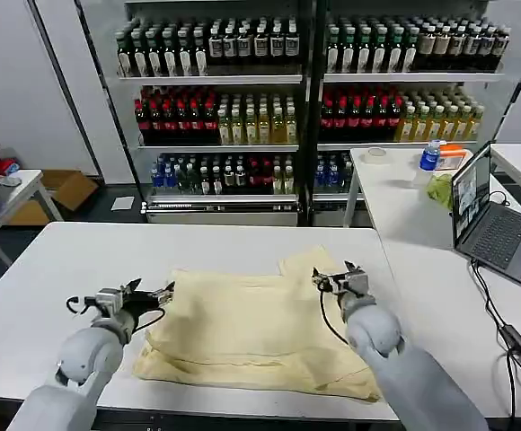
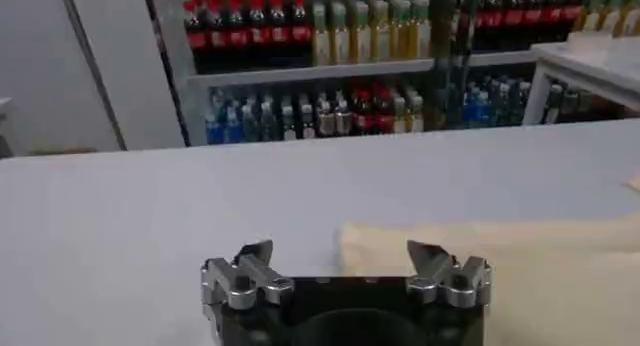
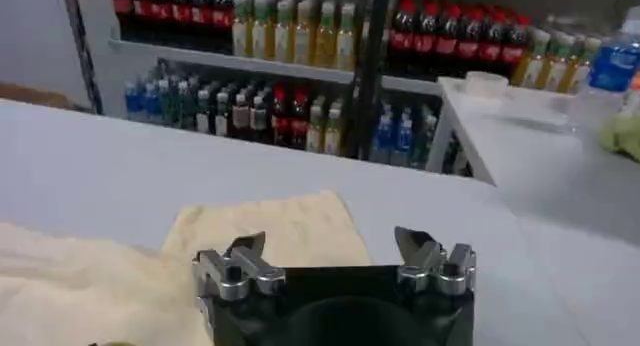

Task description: Fold and organize the clothes.

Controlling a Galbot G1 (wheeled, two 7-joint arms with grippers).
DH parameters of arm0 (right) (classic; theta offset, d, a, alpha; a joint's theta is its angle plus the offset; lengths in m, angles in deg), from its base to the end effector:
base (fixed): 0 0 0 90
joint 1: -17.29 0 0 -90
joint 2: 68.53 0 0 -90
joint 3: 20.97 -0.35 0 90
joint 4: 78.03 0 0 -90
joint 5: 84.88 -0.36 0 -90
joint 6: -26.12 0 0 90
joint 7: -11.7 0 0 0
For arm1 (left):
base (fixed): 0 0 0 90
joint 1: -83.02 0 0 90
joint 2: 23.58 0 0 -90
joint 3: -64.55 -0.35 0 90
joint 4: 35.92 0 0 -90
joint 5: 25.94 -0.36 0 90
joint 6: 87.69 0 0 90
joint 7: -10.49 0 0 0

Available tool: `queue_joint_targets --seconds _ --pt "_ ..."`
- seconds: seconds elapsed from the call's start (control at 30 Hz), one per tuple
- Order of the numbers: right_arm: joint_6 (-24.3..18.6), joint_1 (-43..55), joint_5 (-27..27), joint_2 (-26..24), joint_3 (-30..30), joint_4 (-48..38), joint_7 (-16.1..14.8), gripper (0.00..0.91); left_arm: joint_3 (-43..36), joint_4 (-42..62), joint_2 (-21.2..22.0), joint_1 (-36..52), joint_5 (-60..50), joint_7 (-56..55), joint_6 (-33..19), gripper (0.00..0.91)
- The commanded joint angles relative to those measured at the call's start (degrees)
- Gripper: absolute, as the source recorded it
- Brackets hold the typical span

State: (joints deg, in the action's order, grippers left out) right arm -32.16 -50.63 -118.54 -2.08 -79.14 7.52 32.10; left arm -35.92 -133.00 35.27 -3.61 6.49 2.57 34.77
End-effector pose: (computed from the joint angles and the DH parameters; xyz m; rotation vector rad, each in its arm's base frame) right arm 0.4412 0.0225 -0.2765 0.1697 -2.6556 0.2123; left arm 0.3680 0.1025 -0.2740 -0.1171 -2.6451 -0.0949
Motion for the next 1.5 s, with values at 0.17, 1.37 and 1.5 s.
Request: queue_joint_targets --seconds 0.17,1.37,1.5 --pt "1.4 9.7 -0.7 5.2 3.9 -15.1 -0.9 0.907 -6.8 10.7 1.5 10.2 0.3 0.2 -0.2 0.907" --pt "1.0 9.2 -2.1 8.1 2.8 -19.0 -2.5 0.0 -8.5 15.6 2.4 11.8 2.8 1.4 -0.5 0.03" --pt "-1.1 8.2 -1.8 7.4 2.4 -16.0 -2.5 0.0 -7.3 12.9 1.9 10.9 4.3 1.2 -1.1 0.03"
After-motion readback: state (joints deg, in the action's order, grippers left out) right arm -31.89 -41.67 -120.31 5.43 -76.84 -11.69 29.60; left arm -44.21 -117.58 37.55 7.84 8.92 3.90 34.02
